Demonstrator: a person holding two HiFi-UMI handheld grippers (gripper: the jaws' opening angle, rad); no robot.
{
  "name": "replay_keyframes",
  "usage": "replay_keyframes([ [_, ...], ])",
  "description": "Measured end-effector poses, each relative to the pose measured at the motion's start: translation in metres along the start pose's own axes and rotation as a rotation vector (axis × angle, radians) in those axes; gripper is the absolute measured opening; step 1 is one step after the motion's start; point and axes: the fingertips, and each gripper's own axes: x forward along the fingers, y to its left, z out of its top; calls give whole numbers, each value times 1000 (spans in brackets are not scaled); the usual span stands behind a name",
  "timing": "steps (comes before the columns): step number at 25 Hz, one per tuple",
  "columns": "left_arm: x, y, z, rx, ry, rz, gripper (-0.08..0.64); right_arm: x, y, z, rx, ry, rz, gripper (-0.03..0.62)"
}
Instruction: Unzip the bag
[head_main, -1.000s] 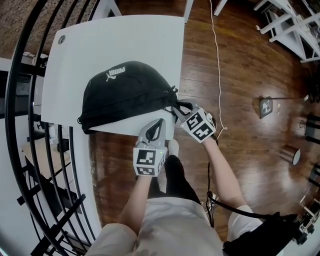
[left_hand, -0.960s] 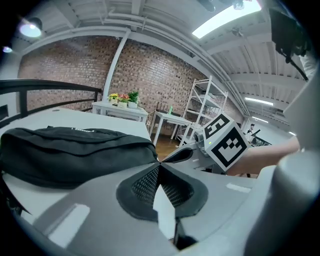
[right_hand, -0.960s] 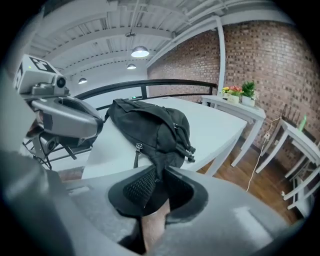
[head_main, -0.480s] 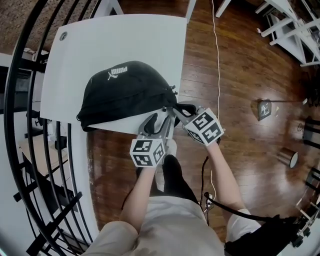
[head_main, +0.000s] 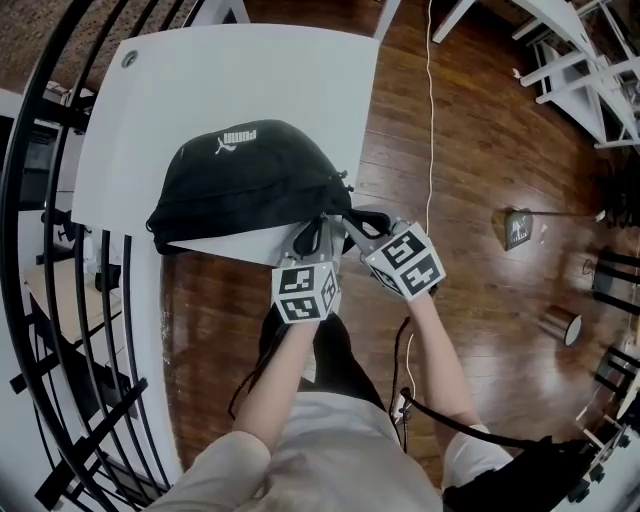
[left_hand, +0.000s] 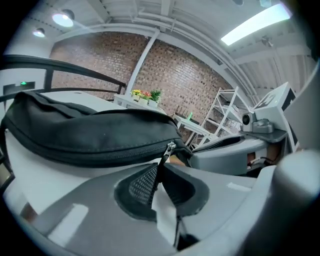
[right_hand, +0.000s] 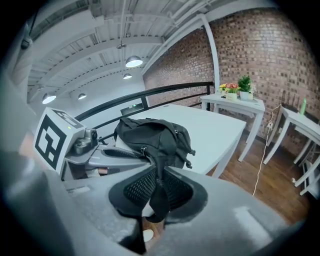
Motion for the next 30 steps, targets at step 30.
replay_keyframes([
  [30, -126, 219, 21, -54, -60, 287, 23, -6, -27, -5, 155, -11, -177, 40],
])
